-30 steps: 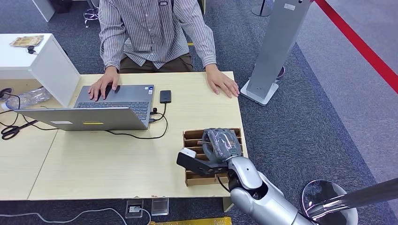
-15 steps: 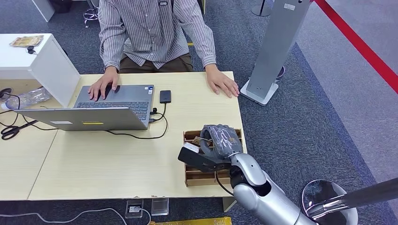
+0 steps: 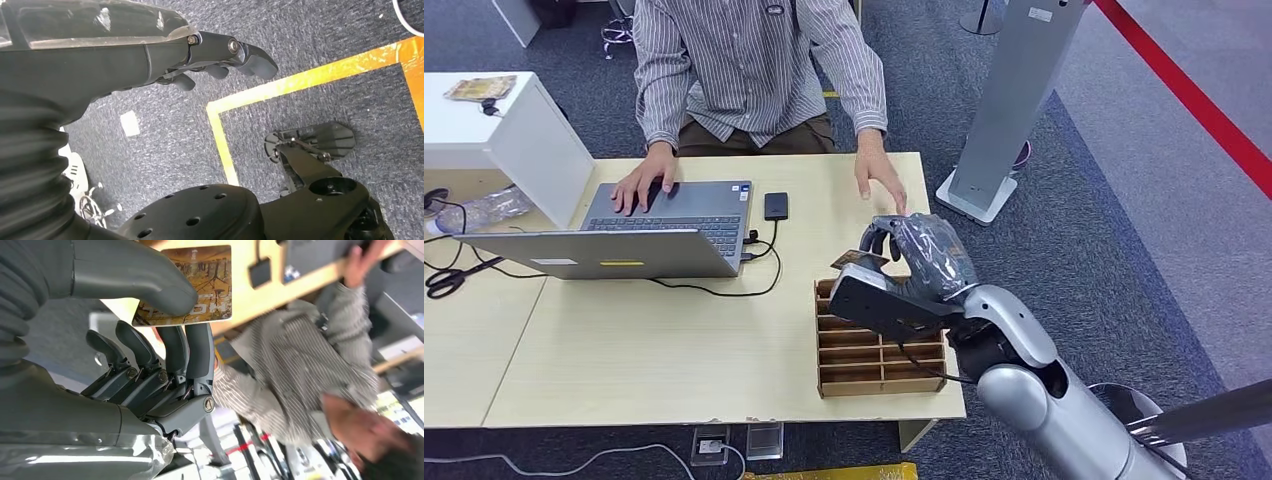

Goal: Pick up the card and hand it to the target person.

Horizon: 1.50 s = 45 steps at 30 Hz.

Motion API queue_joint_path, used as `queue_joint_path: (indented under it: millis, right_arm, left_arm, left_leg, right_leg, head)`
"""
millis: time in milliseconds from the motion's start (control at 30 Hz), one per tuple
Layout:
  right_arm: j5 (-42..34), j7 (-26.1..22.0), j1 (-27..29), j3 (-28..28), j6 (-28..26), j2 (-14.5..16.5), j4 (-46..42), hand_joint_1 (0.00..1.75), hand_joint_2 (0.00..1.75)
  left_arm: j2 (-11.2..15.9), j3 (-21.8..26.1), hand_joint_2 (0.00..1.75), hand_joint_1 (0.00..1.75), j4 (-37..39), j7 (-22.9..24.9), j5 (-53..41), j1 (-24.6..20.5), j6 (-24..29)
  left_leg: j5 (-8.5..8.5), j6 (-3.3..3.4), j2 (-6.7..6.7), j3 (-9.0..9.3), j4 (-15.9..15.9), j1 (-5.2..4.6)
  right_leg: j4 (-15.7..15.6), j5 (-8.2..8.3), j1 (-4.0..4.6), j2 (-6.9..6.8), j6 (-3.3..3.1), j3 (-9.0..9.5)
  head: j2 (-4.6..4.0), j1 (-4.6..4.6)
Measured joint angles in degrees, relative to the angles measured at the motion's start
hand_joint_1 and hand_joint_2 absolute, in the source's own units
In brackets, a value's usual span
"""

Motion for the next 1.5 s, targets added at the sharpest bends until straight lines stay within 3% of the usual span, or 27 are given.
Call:
queue_joint_path:
  millis: [133, 300, 500, 833, 967, 1100, 1333, 1500]
  right_arm:
    - [3.2, -1.4, -1.9, -0.3, -2.3, 0.0, -1.5, 1.61, 1.75]
    - [6.4, -7.9, -4.1, -0.3, -13.4, 2.0, 3.4, 1.61, 1.75]
    - [3.1, -17.2, -6.0, -0.3, -24.6, 4.6, 13.1, 1.61, 1.75]
    - [3.3, -20.8, -7.3, -0.2, -32.6, 7.1, 24.9, 1.61, 1.75]
    - [3.2, -22.0, -7.5, 0.2, -34.1, 8.2, 29.0, 0.0, 1.75]
    - [2.5, -22.5, -7.6, 0.8, -34.8, 9.1, 31.9, 0.0, 1.75]
    - [-0.2, -23.1, -8.1, 1.9, -36.0, 10.0, 35.2, 0.0, 1.75]
    - [-8.0, -24.2, -7.1, 2.3, -36.1, 9.9, 33.4, 0.0, 1.75]
  left_arm:
    - [0.0, 0.3, 1.75, 0.0, 0.0, -0.1, 0.0, 0.0, 0.0]
    - [-0.2, 0.3, 1.75, 0.0, 0.0, -0.4, -0.2, -0.2, -0.1]
    - [-0.4, 0.3, 1.75, 0.0, 0.0, -0.9, -1.0, -0.3, -0.4]
    - [-0.6, 0.3, 1.75, 0.0, 0.0, -1.2, -1.8, -0.4, -0.5]
    - [-0.6, 0.3, 1.75, 0.0, 0.0, -1.0, -1.9, -0.5, -0.5]
    - [-0.6, 0.2, 0.0, 0.0, 0.0, -1.0, -1.9, -0.5, -1.1]
    - [-0.6, 0.2, 0.0, 0.0, 0.0, -1.7, -1.3, -0.4, -0.7]
    - [-0.6, 0.2, 0.0, 0.0, 0.0, -1.1, 0.0, -0.3, 0.5]
  left_leg:
    - [0.0, 0.0, 0.0, -0.01, 0.0, 0.0]
    - [0.01, 0.01, -0.01, -0.03, 0.0, 0.0]
    - [0.02, 0.02, -0.03, -0.04, 0.0, 0.0]
    - [0.02, 0.02, -0.03, -0.05, 0.0, 0.0]
    - [0.02, 0.02, -0.03, -0.04, 0.0, 0.0]
    - [0.02, 0.01, -0.03, -0.06, 0.0, 0.0]
    - [0.02, 0.01, -0.03, -0.06, 0.0, 0.0]
    - [0.02, 0.01, -0.02, -0.04, 0.0, 0.0]
  right_leg:
    - [0.0, 0.0, 0.0, 0.0, 0.0, 0.02]
    - [0.0, 0.0, 0.0, -0.01, 0.0, 0.04]
    - [0.0, 0.0, 0.0, -0.03, 0.0, 0.03]
    - [0.0, 0.0, 0.0, -0.03, 0.0, 0.01]
    - [0.0, 0.0, 0.0, -0.03, 0.0, 0.01]
    - [0.0, 0.0, 0.01, -0.03, 0.0, 0.0]
    - [0.0, 0.0, 0.0, -0.03, 0.0, -0.01]
    - [0.0, 0.0, 0.0, -0.02, 0.0, -0.03]
  head:
    - [0.01, -0.03]
    - [0.01, 0.03]
    - [-0.01, 0.05]
    - [-0.01, 0.02]
    - [0.0, 0.03]
    - [-0.01, 0.02]
    - [-0.01, 0.05]
    - [0.0, 0.06]
